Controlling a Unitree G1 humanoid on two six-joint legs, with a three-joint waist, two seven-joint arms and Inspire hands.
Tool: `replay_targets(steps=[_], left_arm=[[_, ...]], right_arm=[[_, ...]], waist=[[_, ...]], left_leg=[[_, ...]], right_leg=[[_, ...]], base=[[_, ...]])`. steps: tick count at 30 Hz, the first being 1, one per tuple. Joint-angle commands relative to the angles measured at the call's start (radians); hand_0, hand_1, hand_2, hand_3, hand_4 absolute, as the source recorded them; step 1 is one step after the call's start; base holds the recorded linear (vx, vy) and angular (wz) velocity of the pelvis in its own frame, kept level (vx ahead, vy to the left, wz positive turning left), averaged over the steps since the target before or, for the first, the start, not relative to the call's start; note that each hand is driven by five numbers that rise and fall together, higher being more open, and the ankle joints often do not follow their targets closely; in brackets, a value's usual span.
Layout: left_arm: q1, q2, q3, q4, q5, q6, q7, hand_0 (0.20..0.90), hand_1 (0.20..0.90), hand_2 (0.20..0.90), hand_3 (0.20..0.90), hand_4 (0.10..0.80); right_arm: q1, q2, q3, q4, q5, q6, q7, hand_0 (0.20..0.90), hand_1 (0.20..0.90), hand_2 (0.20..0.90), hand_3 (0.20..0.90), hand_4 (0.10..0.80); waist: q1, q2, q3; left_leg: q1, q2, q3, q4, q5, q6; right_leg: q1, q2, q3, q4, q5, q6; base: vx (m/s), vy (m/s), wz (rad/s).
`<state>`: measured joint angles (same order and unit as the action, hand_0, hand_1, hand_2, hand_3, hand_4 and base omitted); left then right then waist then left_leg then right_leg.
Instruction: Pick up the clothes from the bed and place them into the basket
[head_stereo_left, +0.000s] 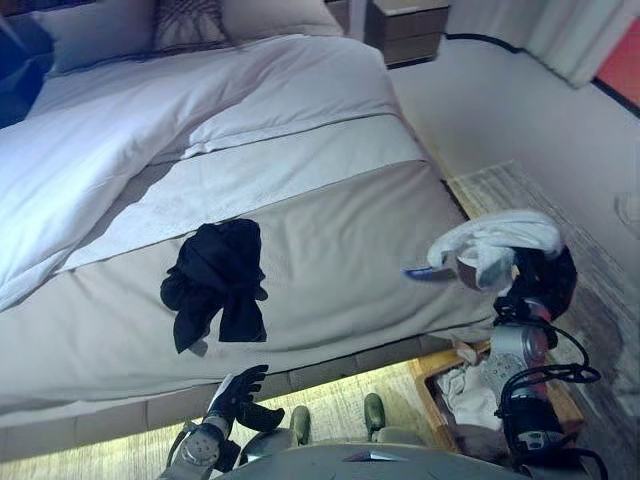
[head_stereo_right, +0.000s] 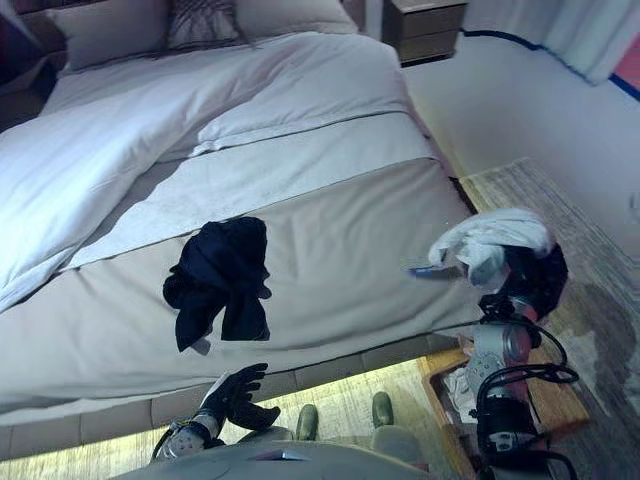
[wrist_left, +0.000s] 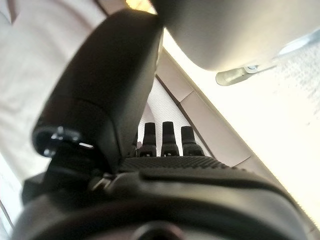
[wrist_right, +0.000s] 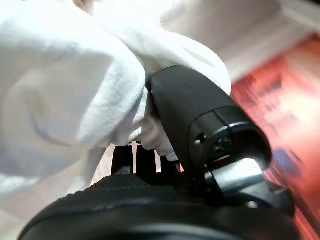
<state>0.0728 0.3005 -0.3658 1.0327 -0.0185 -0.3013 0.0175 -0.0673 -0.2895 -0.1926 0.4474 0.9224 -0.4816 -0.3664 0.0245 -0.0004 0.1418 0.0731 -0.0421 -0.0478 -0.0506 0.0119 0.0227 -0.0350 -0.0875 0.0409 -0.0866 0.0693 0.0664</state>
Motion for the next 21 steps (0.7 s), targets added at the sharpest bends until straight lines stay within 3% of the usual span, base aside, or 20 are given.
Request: replay_targets(steps=[1,2,4,7,9,12,15,21], left_arm=[[-0.045,0.078,0.014,0.035,-0.019,0.011,0.0,0.9,0.9,0.9,0.9,0.8],[-0.038,0.085,0.03,0.042,-0.03,0.016,0.005,0.9,0.9,0.9,0.9,0.8],[-0.02,0.094,0.062,0.04,-0.037,0.0,0.009,0.9,0.9,0.9,0.9,0.8],[-0.021,0.088,0.061,0.032,-0.082,-0.013,0.032,0.9,0.9,0.9,0.9,0.8],[-0.04,0.077,0.054,0.038,-0.113,-0.009,0.058,0.9,0.9,0.9,0.9,0.8],[-0.072,0.058,0.06,0.025,-0.125,0.026,0.061,0.9,0.9,0.9,0.9,0.8],[-0.083,0.043,0.056,0.013,-0.1,-0.007,0.014,0.9,0.9,0.9,0.9,0.8],[-0.046,0.027,0.045,0.034,-0.064,-0.026,0.018,0.9,0.9,0.9,0.9,0.8]], right_arm=[[-0.014,-0.049,-0.058,-0.085,-0.009,-0.08,-0.041,0.3,0.3,0.3,0.2,0.1],[-0.012,-0.037,-0.063,-0.064,0.011,-0.073,-0.037,0.3,0.3,0.3,0.2,0.1],[-0.019,-0.018,-0.057,-0.027,0.03,-0.075,-0.053,0.3,0.3,0.3,0.2,0.1],[-0.038,-0.013,-0.025,0.01,0.018,-0.075,-0.065,0.3,0.3,0.3,0.2,0.1],[-0.065,0.006,0.016,0.042,0.001,-0.083,-0.077,0.3,0.3,0.3,0.2,0.1],[-0.078,0.016,0.045,0.066,-0.007,-0.086,-0.121,0.3,0.3,0.3,0.2,0.1],[-0.075,0.014,0.056,0.093,-0.026,-0.058,-0.154,0.3,0.3,0.3,0.2,0.1],[-0.064,-0.004,0.027,0.202,0.008,-0.023,-0.173,0.3,0.3,0.3,0.2,0.1]], waist=[[0.002,-0.005,-0.026],[0.01,-0.003,-0.02],[0.038,0.008,-0.008],[0.08,0.03,-0.015],[0.122,0.015,-0.024],[0.139,-0.01,-0.031],[0.147,-0.012,-0.037],[0.167,-0.012,-0.042]], left_leg=[[-0.038,-0.016,-0.019,0.05,-0.05,0.009],[-0.023,-0.009,0.019,0.036,-0.045,0.005],[-0.006,0.006,0.079,0.009,-0.029,0.007],[-0.041,0.025,0.127,0.007,-0.001,0.019],[-0.097,0.035,0.165,0.022,0.022,-0.003],[-0.149,0.043,0.175,0.047,0.043,-0.019],[-0.159,0.061,0.166,0.028,0.06,-0.042],[-0.149,0.067,0.126,0.021,0.067,-0.062]], right_leg=[[-0.013,-0.089,-0.125,0.131,0.065,0.087],[-0.027,-0.108,-0.191,0.169,0.084,0.096],[-0.05,-0.137,-0.27,0.276,0.116,0.099],[-0.023,-0.136,-0.329,0.362,0.05,0.063],[0.061,-0.118,-0.377,0.228,-0.021,0.047],[0.094,-0.096,-0.359,0.109,-0.011,0.057],[0.102,-0.072,-0.367,0.064,-0.018,0.05],[0.128,-0.061,-0.39,0.045,-0.026,0.037]], base=[[-0.008,0.027,-0.77],[-0.039,0.025,-0.82],[-0.188,0.036,-1.27],[-0.218,-0.013,-0.96],[-0.14,-0.155,-0.88],[-0.08,-0.184,-0.72],[-0.031,-0.086,-0.42],[0.072,-0.065,-0.2]])
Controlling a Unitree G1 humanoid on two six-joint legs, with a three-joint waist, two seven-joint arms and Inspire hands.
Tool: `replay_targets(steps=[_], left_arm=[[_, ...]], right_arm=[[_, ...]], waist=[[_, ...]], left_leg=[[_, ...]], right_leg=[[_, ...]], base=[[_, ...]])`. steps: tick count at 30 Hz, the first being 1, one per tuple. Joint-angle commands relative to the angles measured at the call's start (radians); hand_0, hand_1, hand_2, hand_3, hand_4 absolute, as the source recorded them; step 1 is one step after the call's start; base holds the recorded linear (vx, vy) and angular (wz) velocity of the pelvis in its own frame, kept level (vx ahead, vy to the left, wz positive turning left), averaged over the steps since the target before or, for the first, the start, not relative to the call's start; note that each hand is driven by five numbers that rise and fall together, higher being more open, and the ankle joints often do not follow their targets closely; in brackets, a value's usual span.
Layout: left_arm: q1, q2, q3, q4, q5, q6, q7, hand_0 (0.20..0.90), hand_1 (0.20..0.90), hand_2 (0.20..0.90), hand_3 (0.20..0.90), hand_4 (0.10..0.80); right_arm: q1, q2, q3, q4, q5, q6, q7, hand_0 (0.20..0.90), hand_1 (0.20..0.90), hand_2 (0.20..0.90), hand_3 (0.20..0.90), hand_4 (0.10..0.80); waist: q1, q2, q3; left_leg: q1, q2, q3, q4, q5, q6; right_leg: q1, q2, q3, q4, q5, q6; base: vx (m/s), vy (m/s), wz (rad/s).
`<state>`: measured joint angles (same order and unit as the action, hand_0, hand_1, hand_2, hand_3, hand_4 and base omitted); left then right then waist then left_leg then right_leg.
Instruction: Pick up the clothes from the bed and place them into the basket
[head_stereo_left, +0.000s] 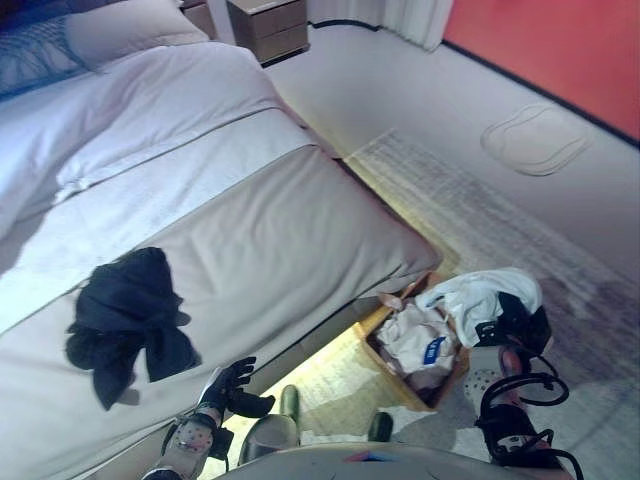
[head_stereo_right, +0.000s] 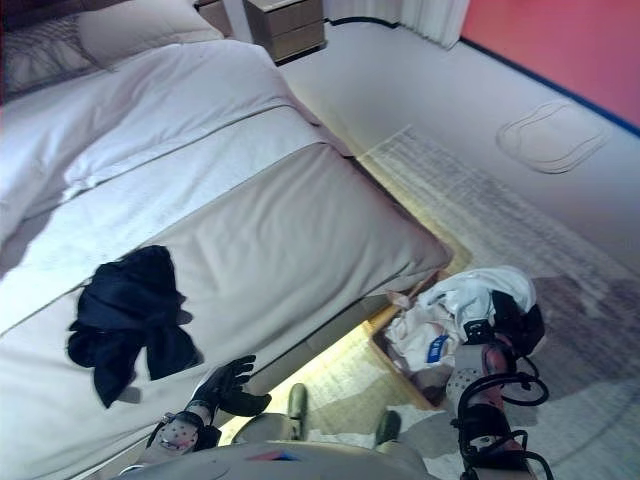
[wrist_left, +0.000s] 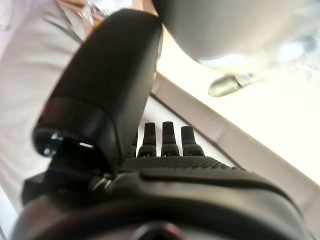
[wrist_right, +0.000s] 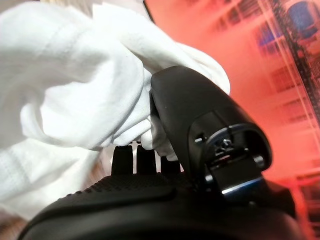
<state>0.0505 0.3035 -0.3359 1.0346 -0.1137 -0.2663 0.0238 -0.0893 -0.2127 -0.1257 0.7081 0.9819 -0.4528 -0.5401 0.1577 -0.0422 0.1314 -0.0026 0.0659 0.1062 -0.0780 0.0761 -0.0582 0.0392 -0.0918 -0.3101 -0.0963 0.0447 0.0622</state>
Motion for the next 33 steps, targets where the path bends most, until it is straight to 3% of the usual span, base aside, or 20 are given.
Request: replay_targets(steps=[1,9,15,20,26,29,30,31,32,33], left_arm=[[-0.018,0.025,0.016,0.034,0.036,-0.062,0.01,0.9,0.9,0.9,0.9,0.8],[-0.02,0.038,-0.021,0.041,0.022,-0.116,-0.009,0.9,0.9,0.9,0.9,0.8],[-0.054,0.021,-0.076,-0.002,-0.066,-0.164,-0.027,0.9,0.9,0.9,0.9,0.8],[-0.053,0.021,-0.122,-0.077,-0.093,-0.176,-0.01,0.9,0.9,0.9,0.9,0.8],[-0.038,0.042,-0.138,-0.149,-0.14,-0.189,0.019,0.9,0.9,0.9,0.9,0.8],[-0.03,0.045,-0.139,-0.172,-0.142,-0.195,0.017,0.9,0.9,0.9,0.9,0.8],[-0.032,0.048,-0.141,-0.177,-0.15,-0.2,0.015,0.9,0.9,0.9,0.9,0.8],[-0.034,0.052,-0.141,-0.183,-0.162,-0.202,0.011,0.9,0.9,0.9,0.9,0.8],[-0.036,0.054,-0.141,-0.189,-0.172,-0.205,0.008,0.9,0.9,0.9,0.9,0.8],[-0.036,0.054,-0.142,-0.191,-0.179,-0.208,0.008,0.9,0.9,0.9,0.9,0.8]], right_arm=[[-0.042,-0.083,-0.043,-0.043,-0.044,-0.046,-0.001,0.3,0.3,0.3,0.2,0.1],[-0.102,-0.152,-0.087,0.161,0.014,-0.037,0.02,0.3,0.3,0.3,0.2,0.1],[-0.245,-0.269,-0.11,0.303,0.05,-0.02,0.039,0.3,0.3,0.3,0.2,0.1],[-0.4,-0.388,-0.089,0.372,0.048,0.001,0.024,0.3,0.3,0.3,0.2,0.1],[-0.548,-0.501,-0.049,0.437,0.061,0.028,0.043,0.3,0.3,0.3,0.2,0.1],[-0.607,-0.541,-0.025,0.45,0.035,0.082,0.055,0.3,0.3,0.3,0.2,0.1],[-0.628,-0.549,-0.014,0.454,0.032,0.1,0.053,0.507,0.507,0.507,0.442,0.342],[-0.641,-0.556,-0.008,0.459,0.03,0.118,0.06,0.839,0.839,0.839,0.829,0.729],[-0.643,-0.561,-0.004,0.463,0.041,0.138,0.085,0.9,0.9,0.9,0.9,0.8],[-0.645,-0.565,-0.001,0.472,0.044,0.138,0.097,0.9,0.9,0.9,0.9,0.8]], waist=[[0.036,0.032,-0.031],[0.053,0.1,0.024],[0.053,0.201,0.128],[0.044,0.269,0.211],[0.034,0.315,0.275],[0.031,0.334,0.296],[0.031,0.337,0.3],[0.03,0.339,0.303],[0.029,0.339,0.305],[0.028,0.34,0.307]], left_leg=[[-0.075,-0.04,-0.033,0.051,0.004,0.017],[-0.156,-0.058,-0.083,0.098,0.02,-0.006],[-0.269,-0.09,-0.111,0.17,0.029,-0.027],[-0.352,-0.108,-0.107,0.206,0.04,-0.021],[-0.425,-0.111,-0.08,0.233,0.042,-0.01],[-0.449,-0.113,-0.07,0.239,0.047,-0.008],[-0.454,-0.112,-0.067,0.236,0.049,-0.007],[-0.457,-0.111,-0.064,0.232,0.051,-0.006],[-0.456,-0.11,-0.062,0.226,0.053,-0.006],[-0.453,-0.108,-0.061,0.222,0.055,-0.007]], right_leg=[[0.053,-0.057,-0.043,0.056,-0.002,0.039],[-0.006,-0.082,-0.074,0.103,-0.02,0.02],[-0.121,-0.132,-0.084,0.183,-0.044,0.005],[-0.257,-0.157,-0.073,0.26,-0.044,0.0],[-0.401,-0.161,-0.046,0.339,-0.05,-0.006],[-0.449,-0.16,-0.035,0.371,-0.058,-0.009],[-0.464,-0.159,-0.032,0.378,-0.06,-0.01],[-0.474,-0.158,-0.03,0.383,-0.061,-0.011],[-0.479,-0.155,-0.029,0.386,-0.061,-0.011],[-0.478,-0.153,-0.028,0.387,-0.061,-0.012]], base=[[0.086,-0.057,0.05],[-0.047,0.025,0.12],[-0.178,0.059,0.1],[-0.199,0.029,0.04],[-0.138,0.005,-0.07],[-0.068,0.015,-0.05],[-0.083,0.004,0.11],[-0.052,0.003,0.1],[0.0,0.0,0.0],[0.006,0.003,-0.04]])
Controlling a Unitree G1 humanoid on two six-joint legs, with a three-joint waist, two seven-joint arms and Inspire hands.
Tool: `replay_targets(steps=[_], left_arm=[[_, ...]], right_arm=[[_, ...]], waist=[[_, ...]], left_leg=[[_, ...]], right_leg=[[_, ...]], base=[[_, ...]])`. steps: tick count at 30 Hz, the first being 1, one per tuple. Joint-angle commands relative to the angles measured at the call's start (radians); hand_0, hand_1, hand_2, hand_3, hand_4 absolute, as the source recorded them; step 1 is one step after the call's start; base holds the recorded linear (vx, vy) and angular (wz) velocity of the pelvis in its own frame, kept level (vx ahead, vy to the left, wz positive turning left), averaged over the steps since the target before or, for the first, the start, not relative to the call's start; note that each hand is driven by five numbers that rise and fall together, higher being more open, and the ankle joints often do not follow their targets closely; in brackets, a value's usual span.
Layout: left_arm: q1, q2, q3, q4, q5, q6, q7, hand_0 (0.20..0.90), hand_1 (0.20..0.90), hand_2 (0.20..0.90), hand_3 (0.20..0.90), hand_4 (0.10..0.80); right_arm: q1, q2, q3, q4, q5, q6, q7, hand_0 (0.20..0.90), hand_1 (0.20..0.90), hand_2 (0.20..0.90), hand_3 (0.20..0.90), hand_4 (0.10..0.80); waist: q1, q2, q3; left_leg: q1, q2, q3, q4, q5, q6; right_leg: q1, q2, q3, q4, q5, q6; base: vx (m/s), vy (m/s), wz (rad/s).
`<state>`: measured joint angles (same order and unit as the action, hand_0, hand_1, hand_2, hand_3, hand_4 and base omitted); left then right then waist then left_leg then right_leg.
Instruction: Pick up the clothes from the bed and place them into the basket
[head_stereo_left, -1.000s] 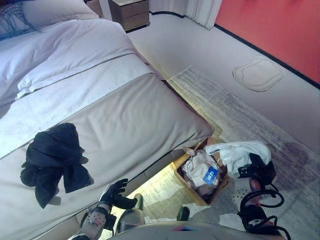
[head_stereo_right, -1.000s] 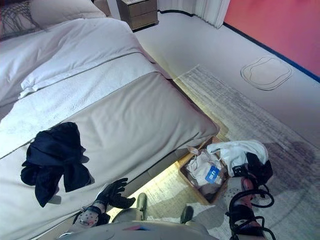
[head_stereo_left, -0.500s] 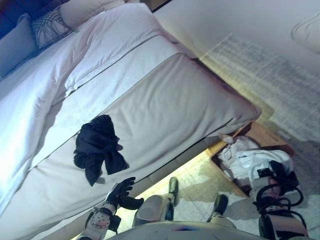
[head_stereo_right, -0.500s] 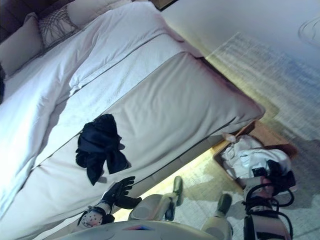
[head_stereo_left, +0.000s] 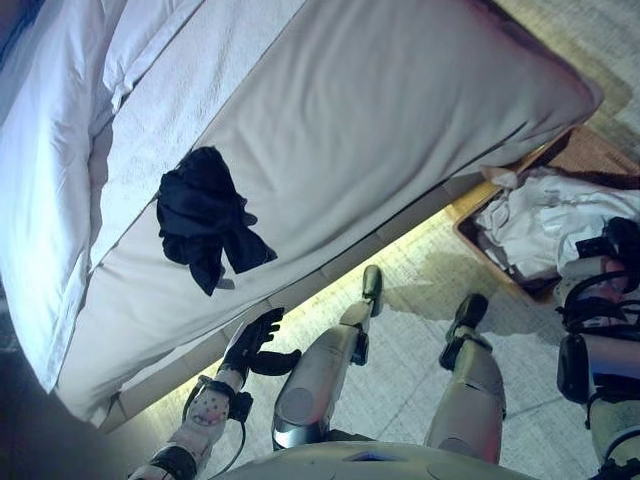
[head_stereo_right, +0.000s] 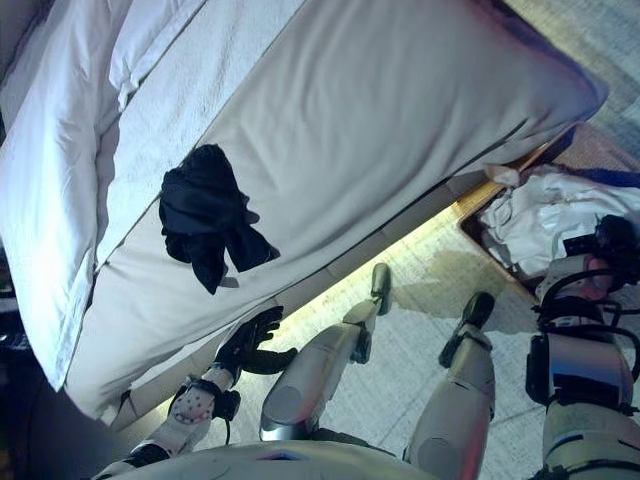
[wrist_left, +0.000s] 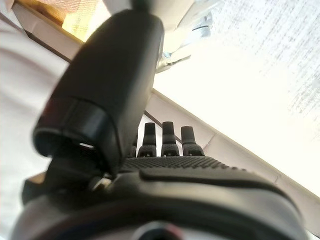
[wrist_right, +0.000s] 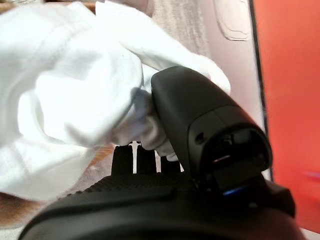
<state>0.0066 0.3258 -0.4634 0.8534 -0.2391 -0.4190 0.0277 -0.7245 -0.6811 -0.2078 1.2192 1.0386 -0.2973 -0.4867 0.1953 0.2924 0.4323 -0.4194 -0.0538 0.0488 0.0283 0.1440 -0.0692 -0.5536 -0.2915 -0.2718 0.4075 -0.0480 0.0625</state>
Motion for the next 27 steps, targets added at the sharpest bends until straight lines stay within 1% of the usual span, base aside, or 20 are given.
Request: replay_targets(steps=[1,8,11,14,17,20,24,27], left_arm=[[0.008,0.032,-0.016,-0.012,-0.061,-0.059,0.003,0.9,0.9,0.9,0.9,0.8],[0.006,0.021,-0.011,-0.002,-0.106,-0.036,-0.032,0.9,0.9,0.9,0.9,0.8],[0.005,0.019,-0.014,0.006,-0.115,-0.042,-0.04,0.9,0.9,0.9,0.9,0.8],[0.006,0.019,-0.015,0.01,-0.117,-0.045,-0.044,0.9,0.9,0.9,0.9,0.8],[0.008,0.022,-0.009,0.015,-0.113,-0.047,-0.04,0.9,0.9,0.9,0.9,0.8],[0.008,0.027,0.006,0.034,-0.11,-0.045,-0.04,0.9,0.9,0.9,0.9,0.8],[0.004,0.029,0.028,0.06,-0.08,-0.018,-0.03,0.9,0.9,0.9,0.9,0.8],[0.011,0.028,0.056,0.082,-0.035,0.002,-0.02,0.9,0.9,0.9,0.9,0.8]], right_arm=[[-0.012,-0.098,0.083,-0.033,-0.012,-0.018,0.052,0.9,0.9,0.9,0.9,0.8],[0.013,-0.105,0.054,-0.034,-0.019,0.002,0.068,0.9,0.9,0.9,0.9,0.8],[0.015,-0.107,0.05,-0.034,-0.022,0.005,0.07,0.9,0.9,0.9,0.9,0.8],[0.02,-0.108,0.047,-0.03,-0.033,0.01,0.081,0.9,0.9,0.9,0.9,0.8],[0.033,-0.094,0.055,-0.027,-0.047,0.027,0.103,0.9,0.9,0.9,0.9,0.8],[0.076,-0.045,0.063,-0.034,-0.044,0.032,0.123,0.9,0.9,0.9,0.9,0.8],[0.168,0.06,0.087,-0.062,-0.088,0.02,0.179,0.9,0.9,0.9,0.9,0.8],[0.239,0.163,0.181,-0.131,-0.192,0.004,0.222,0.9,0.9,0.9,0.9,0.8]], waist=[[-0.011,0.006,0.008],[-0.018,0.009,-0.002],[-0.021,0.01,-0.008],[-0.024,0.009,-0.015],[-0.022,-0.001,-0.029],[-0.017,-0.024,-0.048],[0.003,-0.069,-0.09],[0.04,-0.106,-0.128]], left_leg=[[-0.033,0.012,-0.003,0.114,-0.013,0.003],[0.013,0.016,-0.002,0.075,-0.017,-0.001],[0.027,0.017,-0.003,0.068,-0.019,-0.004],[0.049,0.018,-0.002,0.056,-0.019,-0.006],[0.074,0.025,-0.001,0.036,-0.019,-0.008],[0.107,0.038,-0.007,0.024,-0.022,-0.012],[0.155,0.059,-0.027,0.009,-0.023,-0.02],[0.192,0.081,-0.054,-0.022,0.0,-0.034]], right_leg=[[0.115,0.047,-0.065,-0.116,0.032,-0.012],[0.133,0.036,-0.072,-0.12,0.028,-0.003],[0.142,0.034,-0.073,-0.122,0.028,-0.002],[0.162,0.036,-0.077,-0.134,0.03,0.0],[0.187,0.042,-0.083,-0.151,0.031,0.001],[0.226,0.055,-0.099,-0.158,0.022,-0.005],[0.3,0.077,-0.134,-0.168,0.003,-0.018],[0.38,0.099,-0.171,-0.184,-0.018,-0.032]], base=[[0.0,0.0,0.0],[0.002,0.003,-0.01],[0.0,0.0,0.0],[0.01,0.008,0.02],[0.006,-0.021,0.04],[0.02,-0.066,0.07],[0.05,-0.129,0.22],[0.088,-0.166,0.25]])
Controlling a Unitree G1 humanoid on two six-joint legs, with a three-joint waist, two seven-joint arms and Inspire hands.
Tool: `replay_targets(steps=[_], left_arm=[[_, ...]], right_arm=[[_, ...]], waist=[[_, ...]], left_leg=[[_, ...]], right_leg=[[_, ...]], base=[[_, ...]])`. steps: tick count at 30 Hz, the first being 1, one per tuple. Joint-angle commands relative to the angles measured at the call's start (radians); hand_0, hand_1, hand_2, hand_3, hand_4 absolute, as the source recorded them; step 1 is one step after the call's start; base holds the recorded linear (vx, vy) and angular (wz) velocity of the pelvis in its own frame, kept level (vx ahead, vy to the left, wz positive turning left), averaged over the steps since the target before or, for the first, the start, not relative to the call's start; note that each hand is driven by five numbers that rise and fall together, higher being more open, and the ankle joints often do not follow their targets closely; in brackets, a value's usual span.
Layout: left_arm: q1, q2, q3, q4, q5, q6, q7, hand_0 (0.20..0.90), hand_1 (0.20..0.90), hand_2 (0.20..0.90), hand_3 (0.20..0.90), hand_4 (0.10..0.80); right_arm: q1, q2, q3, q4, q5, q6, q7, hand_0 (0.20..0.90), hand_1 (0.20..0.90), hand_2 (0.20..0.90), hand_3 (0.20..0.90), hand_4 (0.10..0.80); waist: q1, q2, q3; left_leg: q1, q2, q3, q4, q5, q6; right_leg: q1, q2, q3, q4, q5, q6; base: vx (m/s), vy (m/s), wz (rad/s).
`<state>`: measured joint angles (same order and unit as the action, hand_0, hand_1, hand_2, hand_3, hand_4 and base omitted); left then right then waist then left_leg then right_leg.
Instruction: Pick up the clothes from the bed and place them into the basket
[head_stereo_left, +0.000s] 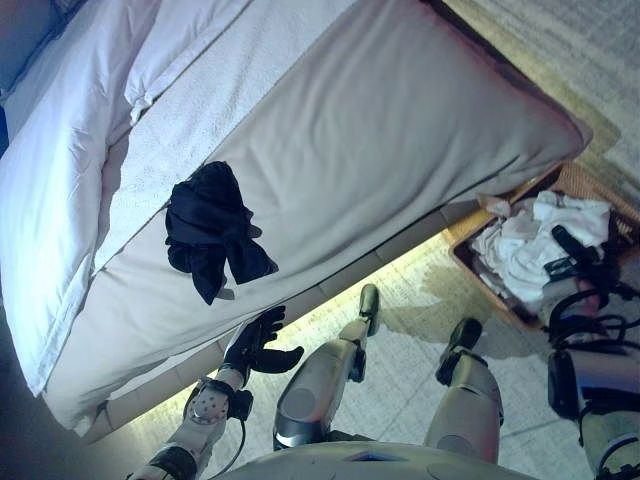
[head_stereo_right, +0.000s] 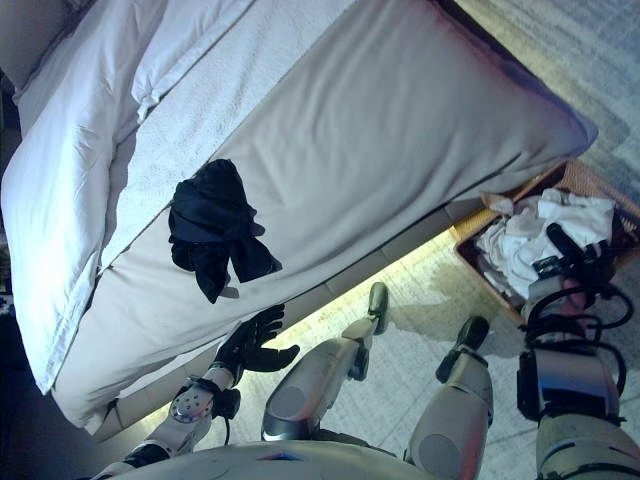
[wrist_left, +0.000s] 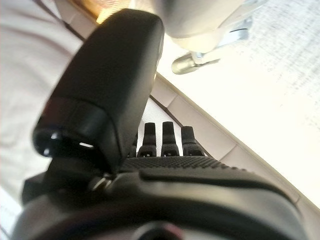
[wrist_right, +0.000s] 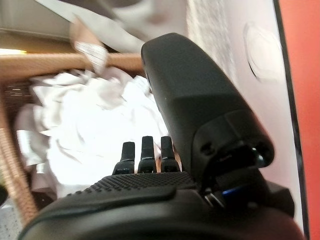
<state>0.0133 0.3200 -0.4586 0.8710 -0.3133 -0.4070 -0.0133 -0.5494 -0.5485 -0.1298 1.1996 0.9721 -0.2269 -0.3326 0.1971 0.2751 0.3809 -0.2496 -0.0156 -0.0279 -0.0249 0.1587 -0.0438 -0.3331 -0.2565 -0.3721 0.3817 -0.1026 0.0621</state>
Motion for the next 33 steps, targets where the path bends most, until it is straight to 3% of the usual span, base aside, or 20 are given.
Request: replay_targets(steps=[1,4,8,9,11,16,19,20,21,22,23,24,26,28,29,30,33], left_arm=[[0.007,0.034,0.055,0.069,0.051,-0.009,0.021,0.9,0.9,0.9,0.9,0.8],[0.032,0.036,0.103,0.095,0.093,-0.001,0.014,0.9,0.9,0.9,0.9,0.8],[0.047,0.03,0.112,0.129,0.196,0.005,0.011,0.9,0.9,0.9,0.9,0.8],[0.047,0.022,0.117,0.141,0.214,0.02,0.019,0.9,0.9,0.9,0.9,0.8],[0.051,0.011,0.122,0.16,0.231,0.02,0.032,0.9,0.9,0.9,0.9,0.8],[0.058,0.003,0.149,0.182,0.224,0.03,0.044,0.9,0.9,0.9,0.9,0.8],[0.027,0.031,0.158,0.18,0.23,0.053,0.031,0.9,0.9,0.9,0.9,0.8],[0.01,0.044,0.152,0.174,0.246,0.071,0.019,0.9,0.9,0.9,0.9,0.8],[-0.004,0.052,0.14,0.167,0.265,0.085,0.007,0.9,0.9,0.9,0.9,0.8],[-0.015,0.061,0.123,0.16,0.282,0.094,-0.003,0.9,0.9,0.9,0.9,0.8],[-0.023,0.07,0.103,0.151,0.297,0.101,-0.011,0.9,0.9,0.9,0.9,0.8],[-0.032,0.077,0.08,0.143,0.306,0.104,-0.015,0.9,0.9,0.9,0.9,0.8],[-0.054,0.088,0.062,0.127,0.269,0.131,-0.013,0.9,0.9,0.9,0.9,0.8],[-0.082,0.09,0.071,0.129,0.227,0.151,-0.004,0.9,0.9,0.9,0.9,0.8],[-0.092,0.094,0.078,0.134,0.223,0.156,-0.001,0.9,0.9,0.9,0.9,0.8],[-0.095,0.099,0.07,0.148,0.214,0.148,0.01,0.9,0.9,0.9,0.9,0.8],[-0.066,0.084,0.084,0.177,0.231,0.137,0.037,0.9,0.9,0.9,0.9,0.8]], right_arm=[[0.074,0.049,0.12,-0.128,-0.13,-0.075,0.051,0.9,0.9,0.9,0.9,0.8],[0.171,0.144,0.228,-0.228,-0.277,-0.071,0.084,0.9,0.9,0.9,0.9,0.8],[0.29,0.191,0.297,-0.309,-0.365,-0.089,0.108,0.9,0.9,0.9,0.9,0.8],[0.313,0.202,0.315,-0.325,-0.392,-0.082,0.127,0.9,0.9,0.9,0.9,0.8],[0.332,0.21,0.341,-0.339,-0.437,-0.071,0.154,0.9,0.9,0.9,0.9,0.8],[0.323,0.2,0.471,-0.38,-0.704,-0.011,0.243,0.9,0.9,0.9,0.9,0.8],[0.297,0.196,0.52,-0.39,-0.833,0.012,0.295,0.9,0.9,0.9,0.9,0.8],[0.289,0.195,0.537,-0.399,-0.885,0.023,0.291,0.9,0.9,0.9,0.9,0.8],[0.284,0.192,0.547,-0.414,-0.911,0.034,0.28,0.9,0.9,0.9,0.9,0.8],[0.286,0.185,0.557,-0.435,-0.916,0.055,0.277,0.9,0.9,0.9,0.9,0.8],[0.285,0.176,0.564,-0.454,-0.904,0.074,0.263,0.9,0.9,0.9,0.9,0.8],[0.289,0.167,0.572,-0.477,-0.903,0.092,0.243,0.9,0.9,0.9,0.9,0.8],[0.292,0.146,0.588,-0.513,-0.957,0.095,0.256,0.9,0.9,0.9,0.9,0.8],[0.259,0.13,0.604,-0.477,-1.042,0.047,0.265,0.9,0.9,0.9,0.9,0.8],[0.226,0.124,0.614,-0.447,-1.071,0.033,0.256,0.9,0.9,0.9,0.9,0.8],[0.185,0.119,0.623,-0.41,-1.1,0.02,0.226,0.9,0.9,0.9,0.9,0.8],[0.108,0.115,0.635,-0.351,-1.193,0.003,0.162,0.9,0.9,0.9,0.9,0.8]], waist=[[0.041,-0.095,-0.082],[0.069,-0.14,-0.12],[0.04,-0.18,-0.153],[0.034,-0.193,-0.164],[0.031,-0.204,-0.181],[0.06,-0.232,-0.259],[0.075,-0.261,-0.281],[0.074,-0.273,-0.285],[0.07,-0.267,-0.287],[0.057,-0.26,-0.29],[0.037,-0.257,-0.287],[0.012,-0.259,-0.281],[-0.031,-0.272,-0.269],[-0.04,-0.306,-0.255],[-0.042,-0.318,-0.244],[-0.031,-0.323,-0.241],[0.026,-0.349,-0.243]], left_leg=[[0.028,0.045,0.019,0.025,-0.01,-0.063],[0.072,0.082,0.035,0.005,-0.005,-0.091],[0.078,0.179,0.229,0.059,0.051,-0.123],[0.089,0.2,0.26,0.065,0.055,-0.127],[0.11,0.204,0.275,0.055,0.044,-0.125],[0.192,0.136,0.26,0.006,-0.034,-0.075],[0.23,0.057,0.238,-0.034,-0.064,-0.013],[0.238,0.012,0.208,-0.046,-0.08,0.022],[0.231,-0.003,0.191,-0.047,-0.075,0.052],[0.235,-0.01,0.165,-0.054,-0.081,0.066],[0.242,-0.009,0.146,-0.06,-0.084,0.072],[0.248,-0.01,0.119,-0.062,-0.088,0.075],[0.259,-0.006,0.089,-0.062,-0.095,0.064],[0.272,-0.012,0.091,-0.062,-0.116,0.045],[0.278,-0.011,0.084,-0.062,-0.131,0.049],[0.272,-0.004,0.065,-0.062,-0.125,0.051],[0.254,-0.007,0.035,-0.062,-0.11,0.05]], right_leg=[[0.175,0.069,-0.074,-0.166,0.036,-0.032],[0.279,0.088,-0.114,-0.207,-0.001,-0.032],[0.368,0.068,-0.245,-0.243,0.024,-0.021],[0.385,0.058,-0.265,-0.25,0.036,-0.013],[0.405,0.051,-0.273,-0.255,0.039,-0.007],[0.465,0.015,-0.253,-0.247,0.039,0.022],[0.474,-0.06,-0.228,-0.142,0.136,0.086],[0.449,-0.114,-0.184,-0.037,0.201,0.126],[0.4,-0.145,-0.153,0.069,0.259,0.123],[0.36,-0.145,-0.083,0.146,0.266,0.122],[0.317,-0.111,-0.012,0.186,0.253,0.114],[0.277,-0.051,0.045,0.166,0.232,0.101],[0.231,0.035,0.079,0.046,0.212,0.082],[0.226,0.054,0.036,-0.196,0.241,0.094],[0.212,0.059,0.06,-0.212,0.277,0.102],[0.236,0.077,0.088,-0.234,0.236,0.096],[0.312,0.104,0.05,-0.28,0.208,0.084]], base=[[0.101,-0.135,0.34],[0.147,-0.144,0.37],[0.069,0.039,0.94],[0.154,0.188,1.52],[0.144,0.173,1.14],[0.263,0.322,0.36],[0.239,0.264,0.5],[0.201,0.333,0.65],[0.179,0.309,0.93],[0.121,0.209,1.06],[0.141,0.047,1.01],[0.143,-0.063,1.05],[0.154,-0.182,1.28],[0.126,-0.272,1.05],[0.114,-0.267,0.49],[0.088,-0.199,0.35],[0.108,-0.157,0.81]])
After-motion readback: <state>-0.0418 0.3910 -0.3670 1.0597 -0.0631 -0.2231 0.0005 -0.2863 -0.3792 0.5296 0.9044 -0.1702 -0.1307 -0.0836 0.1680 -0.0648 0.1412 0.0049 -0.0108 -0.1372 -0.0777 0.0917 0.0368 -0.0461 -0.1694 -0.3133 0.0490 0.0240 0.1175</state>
